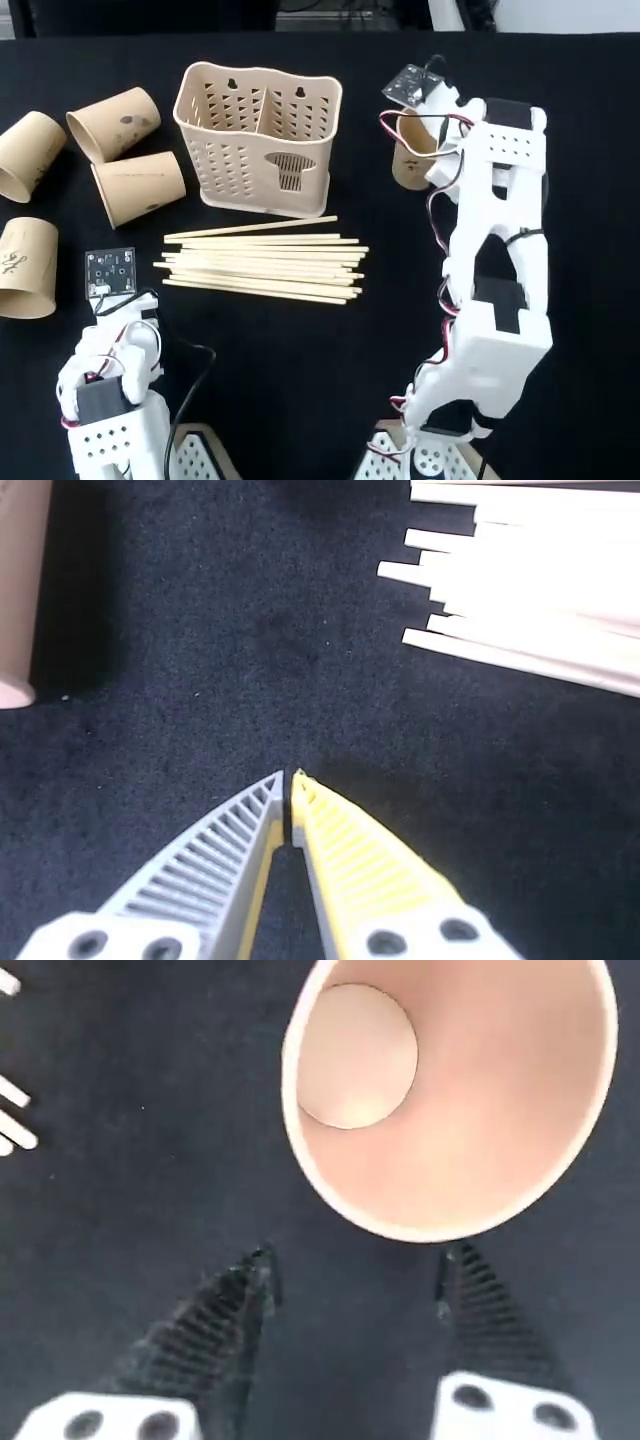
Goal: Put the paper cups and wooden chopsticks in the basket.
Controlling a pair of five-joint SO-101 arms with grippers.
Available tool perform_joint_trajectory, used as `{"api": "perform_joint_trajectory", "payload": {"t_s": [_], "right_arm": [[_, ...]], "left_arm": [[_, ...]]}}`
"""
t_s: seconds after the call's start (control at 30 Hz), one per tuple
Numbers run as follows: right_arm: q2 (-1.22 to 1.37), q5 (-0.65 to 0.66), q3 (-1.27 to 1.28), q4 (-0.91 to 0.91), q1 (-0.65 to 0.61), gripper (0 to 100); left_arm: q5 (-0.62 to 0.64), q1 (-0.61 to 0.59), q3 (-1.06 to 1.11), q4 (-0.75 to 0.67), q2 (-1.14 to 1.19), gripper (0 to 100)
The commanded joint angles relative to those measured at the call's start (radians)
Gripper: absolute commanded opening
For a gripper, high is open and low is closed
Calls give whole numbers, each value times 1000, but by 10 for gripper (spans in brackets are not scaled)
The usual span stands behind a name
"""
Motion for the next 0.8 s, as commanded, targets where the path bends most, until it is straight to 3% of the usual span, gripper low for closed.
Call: {"api": "perform_joint_trajectory", "payload": {"t_s": [0.0,0.33,0.77], "right_arm": [[-96,11,-25,-3,-6,265],[-197,20,-19,43,-150,265],[111,23,-30,-213,-78,265]], "left_arm": [[2,4,18,3,-5,30],[2,4,18,3,-5,30],[2,4,18,3,-5,30]]}}
